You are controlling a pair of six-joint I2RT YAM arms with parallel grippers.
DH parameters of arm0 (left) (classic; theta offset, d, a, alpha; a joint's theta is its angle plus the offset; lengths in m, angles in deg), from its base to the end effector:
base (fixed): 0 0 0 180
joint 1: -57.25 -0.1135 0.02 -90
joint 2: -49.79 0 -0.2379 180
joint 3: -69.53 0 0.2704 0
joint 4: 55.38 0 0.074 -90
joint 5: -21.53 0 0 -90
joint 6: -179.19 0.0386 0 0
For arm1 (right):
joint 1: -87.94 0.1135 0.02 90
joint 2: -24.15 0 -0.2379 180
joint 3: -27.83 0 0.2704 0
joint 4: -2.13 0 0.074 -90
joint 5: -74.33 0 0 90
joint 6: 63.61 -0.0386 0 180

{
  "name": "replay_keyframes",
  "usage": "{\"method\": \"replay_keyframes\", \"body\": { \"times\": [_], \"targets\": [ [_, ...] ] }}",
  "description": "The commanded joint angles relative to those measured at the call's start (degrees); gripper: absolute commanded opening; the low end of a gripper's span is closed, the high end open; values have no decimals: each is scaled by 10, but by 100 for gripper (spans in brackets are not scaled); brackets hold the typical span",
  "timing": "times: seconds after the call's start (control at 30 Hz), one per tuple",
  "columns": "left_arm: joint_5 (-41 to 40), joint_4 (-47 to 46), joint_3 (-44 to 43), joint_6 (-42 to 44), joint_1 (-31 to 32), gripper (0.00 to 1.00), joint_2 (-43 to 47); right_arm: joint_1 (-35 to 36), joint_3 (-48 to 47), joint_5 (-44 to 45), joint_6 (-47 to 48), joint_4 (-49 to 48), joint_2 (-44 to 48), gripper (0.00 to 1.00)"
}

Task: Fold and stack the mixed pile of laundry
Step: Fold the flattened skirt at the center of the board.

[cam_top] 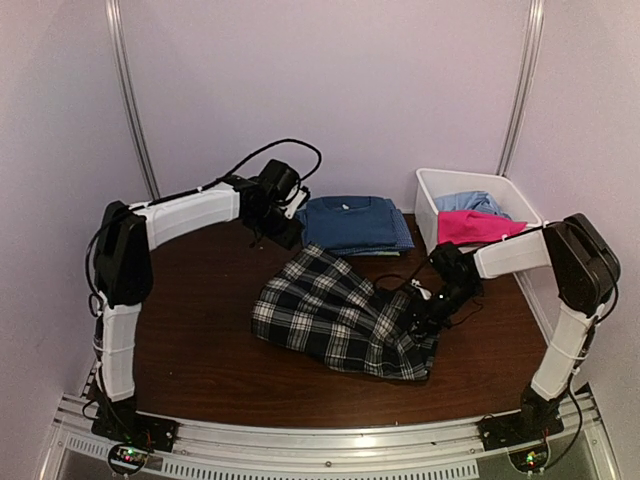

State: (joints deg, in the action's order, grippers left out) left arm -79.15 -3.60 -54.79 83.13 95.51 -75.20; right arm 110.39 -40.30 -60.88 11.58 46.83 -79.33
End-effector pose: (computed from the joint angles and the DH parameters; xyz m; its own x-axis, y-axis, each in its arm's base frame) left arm 0.3931 -0.3009 0.2165 -0.6739 0.3994 -0.6216 0.4512 0.8887 0.0818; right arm 0.2793 0.1450 0.0887 -0.9778 -0.2092 0.0116 -0.1370 0.6804 0.7200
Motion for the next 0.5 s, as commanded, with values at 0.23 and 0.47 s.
{"method": "replay_keyframes", "body": {
  "times": [0.23, 0.47],
  "targets": [
    [88, 77, 260, -144, -29, 60, 282, 174, -29, -103, -170, -157, -31, 1],
    [119, 52, 420, -176, 53, 54, 398, 175, -84, -192, -154, -116, 38, 43]
  ]
}}
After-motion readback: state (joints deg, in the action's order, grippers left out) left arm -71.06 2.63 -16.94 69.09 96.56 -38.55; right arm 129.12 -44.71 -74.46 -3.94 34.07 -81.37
